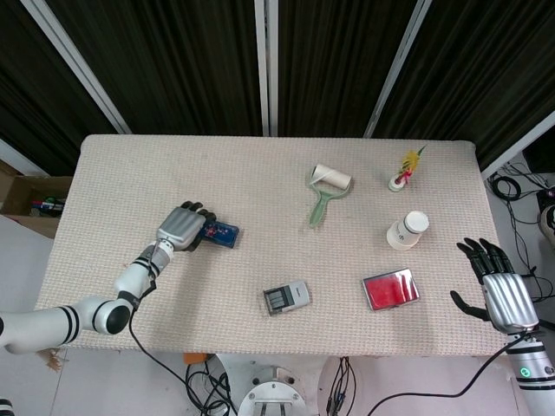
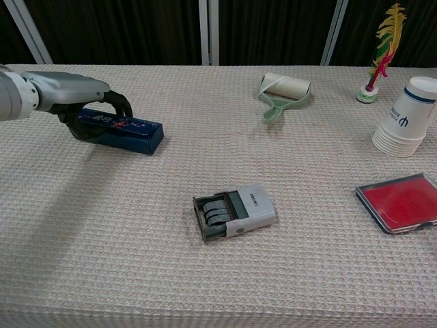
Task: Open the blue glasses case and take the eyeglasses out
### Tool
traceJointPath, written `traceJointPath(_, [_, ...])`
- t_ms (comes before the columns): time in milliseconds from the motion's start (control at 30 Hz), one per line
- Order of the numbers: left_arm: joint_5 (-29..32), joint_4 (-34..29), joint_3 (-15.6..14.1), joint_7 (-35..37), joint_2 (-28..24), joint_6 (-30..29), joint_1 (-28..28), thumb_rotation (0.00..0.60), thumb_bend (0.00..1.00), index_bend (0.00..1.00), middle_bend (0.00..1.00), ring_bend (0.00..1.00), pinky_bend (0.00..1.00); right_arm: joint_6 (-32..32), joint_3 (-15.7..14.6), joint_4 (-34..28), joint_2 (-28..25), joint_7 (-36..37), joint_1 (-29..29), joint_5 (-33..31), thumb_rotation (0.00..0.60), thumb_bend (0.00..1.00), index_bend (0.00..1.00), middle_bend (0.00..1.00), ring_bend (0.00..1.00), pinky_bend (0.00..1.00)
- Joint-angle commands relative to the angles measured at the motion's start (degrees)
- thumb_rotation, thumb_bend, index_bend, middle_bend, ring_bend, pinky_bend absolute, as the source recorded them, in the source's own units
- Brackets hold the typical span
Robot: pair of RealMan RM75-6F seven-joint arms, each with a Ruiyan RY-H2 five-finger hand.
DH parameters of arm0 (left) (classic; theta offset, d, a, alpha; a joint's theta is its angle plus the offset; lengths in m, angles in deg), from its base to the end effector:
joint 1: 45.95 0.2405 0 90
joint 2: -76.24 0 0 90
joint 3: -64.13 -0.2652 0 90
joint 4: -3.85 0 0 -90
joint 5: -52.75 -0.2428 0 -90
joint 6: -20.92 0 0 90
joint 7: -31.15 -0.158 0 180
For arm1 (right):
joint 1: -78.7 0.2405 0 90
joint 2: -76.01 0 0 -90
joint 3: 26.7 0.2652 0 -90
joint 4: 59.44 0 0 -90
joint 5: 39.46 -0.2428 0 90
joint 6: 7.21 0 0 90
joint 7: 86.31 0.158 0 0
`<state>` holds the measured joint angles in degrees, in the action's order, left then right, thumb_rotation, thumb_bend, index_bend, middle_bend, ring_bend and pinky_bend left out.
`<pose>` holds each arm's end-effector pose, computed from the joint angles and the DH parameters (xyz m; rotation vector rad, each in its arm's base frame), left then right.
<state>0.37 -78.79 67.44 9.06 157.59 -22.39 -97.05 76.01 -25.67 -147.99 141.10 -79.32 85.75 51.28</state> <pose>-0.1838 0.3961 -0.0398 -2.0116 -0.9368 -0.6004 -0.3311 -0.2037 0.1196 1.4861 -0.9533 0.9837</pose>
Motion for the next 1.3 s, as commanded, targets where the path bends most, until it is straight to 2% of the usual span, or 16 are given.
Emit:
traceJointPath(33, [-0.12, 0.10, 0.19, 0.21, 0.00, -0.04, -0.01, 0.600, 0.56, 0.31, 0.27, 0.12, 0.14, -0.11, 0.00, 0.09, 0.03, 0.15, 0.06, 0.00, 0.600, 0.20, 0.13, 0.11, 0.00, 0.11])
traceJointPath(333, [1.12, 4.87, 2.68, 2.57, 2.03, 0.98, -1.06, 0.600, 0.59, 0.34, 0.29, 0.13, 0.14, 0.18, 0.02, 0.33, -0.07, 0.74, -0.12, -0.06, 0.600, 0.20, 0.13, 0.11, 0.00, 0.11])
traceJointPath(467, [2.58, 8.49, 4.02, 2.28, 3.95, 1.46, -2.39, 0.600, 0.59, 0.27, 0.28, 0.13, 0.13, 0.26, -0.01, 0.57, 0.06, 1.04, -0.21, -0.06, 0.600, 0.20, 0.13, 0.11, 0.00, 0.11])
traceJointPath(567, [5.15, 12.41, 5.12, 1.31, 6.17, 1.72, -3.58, 0.600, 0.58, 0.19, 0.23, 0.12, 0.13, 0.45, -0.04, 0.67, 0.09, 1.21, -0.30, 0.04, 0.600, 0.20, 0.13, 0.11, 0.00, 0.11])
traceJointPath(700, [9.22, 15.71, 6.90, 0.61, 7.98, 0.41, -4.04, 0.600, 0.56, 0.16, 0.18, 0.11, 0.14, 0.99, -0.02, 0.94, -0.03, 1.75, -0.65, -0.04, 0.600, 0.20, 0.13, 0.11, 0.00, 0.11])
traceJointPath(733, [9.77, 15.43, 7.05, 0.38, 7.72, -0.26, -3.79, 0.582, 0.56, 0.16, 0.18, 0.11, 0.14, 1.08, -0.03, 1.03, -0.07, 1.91, -0.72, -0.06, 0.600, 0.20, 0.13, 0.11, 0.00, 0.11])
traceJointPath(800, [10.80, 13.29, 7.22, 0.08, 6.44, -1.77, -2.89, 0.505, 0.56, 0.17, 0.18, 0.11, 0.14, 1.09, -0.04, 1.30, -0.08, 2.26, -0.78, -0.10, 0.600, 0.20, 0.13, 0.11, 0.00, 0.11])
traceJointPath(867, [11.23, 8.15, 6.59, -0.37, 3.36, -3.93, -1.04, 0.371, 0.55, 0.18, 0.18, 0.11, 0.14, 0.82, -0.06, 1.81, 0.04, 2.76, -0.64, -0.05, 0.600, 0.20, 0.13, 0.11, 0.00, 0.11])
traceJointPath(900, [10.70, 5.97, 6.13, -0.49, 2.06, -4.97, -0.22, 0.338, 0.54, 0.18, 0.17, 0.11, 0.14, 0.68, -0.07, 2.00, 0.10, 2.93, -0.53, 0.02, 0.600, 0.20, 0.13, 0.11, 0.00, 0.11])
traceJointPath(933, [9.84, 3.92, 5.54, -0.63, 0.83, -6.19, 0.67, 0.335, 0.51, 0.18, 0.17, 0.11, 0.14, 0.48, -0.08, 2.20, 0.18, 3.09, -0.39, 0.08, 0.600, 0.20, 0.13, 0.11, 0.00, 0.11])
traceJointPath(1000, [7.28, -0.12, 3.97, -0.90, -1.39, -9.20, 2.78, 0.352, 0.43, 0.16, 0.17, 0.11, 0.14, -0.02, -0.06, 2.48, 0.37, 3.34, 0.01, 0.28, 0.600, 0.20, 0.13, 0.11, 0.00, 0.11])
traceJointPath(1067, [4.96, -2.90, 2.62, -0.80, -2.78, -11.19, 4.47, 0.403, 0.35, 0.13, 0.15, 0.11, 0.13, -0.23, -0.04, 2.65, 0.56, 3.45, 0.31, 0.56, 0.600, 0.20, 0.13, 0.11, 0.00, 0.11])
traceJointPath(1200, [1.66, -6.26, 0.09, -1.72, -3.55, -15.04, 7.50, 0.478, 0.31, 0.09, 0.10, 0.09, 0.13, 0.03, -0.10, 2.82, 0.74, 3.59, 0.42, 1.05, 0.600, 0.20, 0.13, 0.11, 0.00, 0.11])
traceJointPath(1300, [0.32, -5.71, -0.52, -1.73, -2.08, -16.37, 8.67, 0.527, 0.29, 0.07, 0.07, 0.08, 0.13, 0.37, -0.16, 2.74, 0.64, 3.58, 0.21, 1.04, 0.600, 0.20, 0.13, 0.11, 0.00, 0.11])
